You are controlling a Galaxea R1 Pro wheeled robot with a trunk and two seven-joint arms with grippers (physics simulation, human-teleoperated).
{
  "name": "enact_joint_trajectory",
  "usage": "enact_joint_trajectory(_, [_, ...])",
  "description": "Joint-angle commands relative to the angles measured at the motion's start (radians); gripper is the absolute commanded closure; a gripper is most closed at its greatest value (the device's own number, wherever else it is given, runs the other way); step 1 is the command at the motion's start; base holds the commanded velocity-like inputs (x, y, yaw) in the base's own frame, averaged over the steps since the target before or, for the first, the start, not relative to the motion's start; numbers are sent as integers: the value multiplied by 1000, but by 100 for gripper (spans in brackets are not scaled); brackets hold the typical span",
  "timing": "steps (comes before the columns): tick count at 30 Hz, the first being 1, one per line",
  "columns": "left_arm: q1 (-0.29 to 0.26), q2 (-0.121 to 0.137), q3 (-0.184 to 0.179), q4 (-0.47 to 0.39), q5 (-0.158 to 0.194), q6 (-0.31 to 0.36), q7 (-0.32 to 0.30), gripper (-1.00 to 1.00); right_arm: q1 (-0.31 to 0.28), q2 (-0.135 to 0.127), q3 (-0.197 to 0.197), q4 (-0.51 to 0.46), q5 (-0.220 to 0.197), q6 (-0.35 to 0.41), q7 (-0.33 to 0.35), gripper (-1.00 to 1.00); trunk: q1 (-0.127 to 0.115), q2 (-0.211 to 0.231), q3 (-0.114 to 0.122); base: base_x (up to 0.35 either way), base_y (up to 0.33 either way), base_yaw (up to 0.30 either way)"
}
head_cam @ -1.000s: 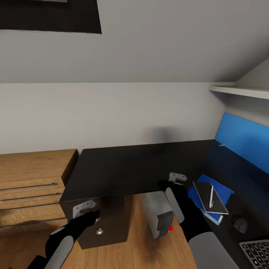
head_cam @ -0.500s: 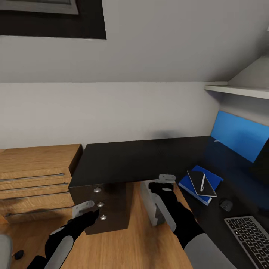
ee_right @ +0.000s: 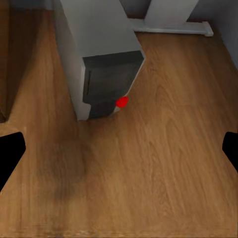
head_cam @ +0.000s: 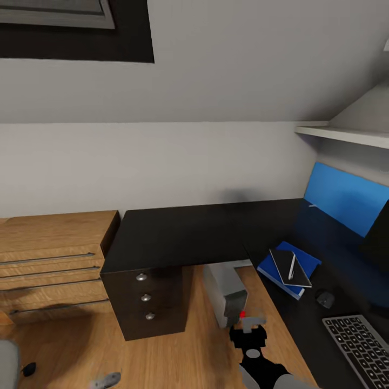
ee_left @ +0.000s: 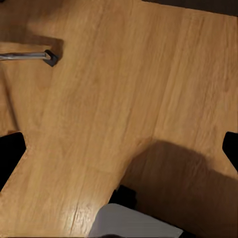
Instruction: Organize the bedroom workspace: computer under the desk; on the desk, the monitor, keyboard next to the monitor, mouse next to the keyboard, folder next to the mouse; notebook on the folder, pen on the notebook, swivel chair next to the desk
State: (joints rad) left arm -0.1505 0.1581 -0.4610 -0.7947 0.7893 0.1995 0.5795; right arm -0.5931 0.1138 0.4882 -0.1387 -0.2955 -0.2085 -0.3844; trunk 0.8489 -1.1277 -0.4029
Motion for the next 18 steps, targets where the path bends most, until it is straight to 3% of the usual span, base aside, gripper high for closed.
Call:
enact_joint_trajectory(1, [-1, 1, -31, 36, 5, -41, 8, -100, 8, 0, 10, 18, -10, -15, 16, -100, -4, 6, 2, 0, 0, 0])
enact_joint_trajectory(2, [-1, 0, -80, 125, 6, -117, 7, -100, 31, -1, 9, 51, -10, -50, 42, -100, -8, 13, 5, 0, 0, 0])
enact_joint_trajectory(4, [-1, -3, -96, 169, 7, -140, 7, -100, 47, -1, 9, 67, -10, -78, 48, -100, -15, 27, 12, 0, 0, 0])
enact_joint_trajectory(9, [-1, -21, -109, 253, 6, -169, 2, -100, 86, -2, 9, 99, -13, -166, 53, -100, -35, 62, 27, 0, 0, 0])
enact_joint_trajectory(12, [-1, -40, -113, 321, 5, -222, -28, -100, 103, -2, 8, 118, -16, -218, 54, -100, -46, 83, 38, 0, 0, 0])
enact_joint_trajectory(18, [-1, -85, -116, 475, 4, -303, -169, -100, 144, -9, 7, 137, -14, -306, 55, -100, -69, 125, 65, 0, 0, 0])
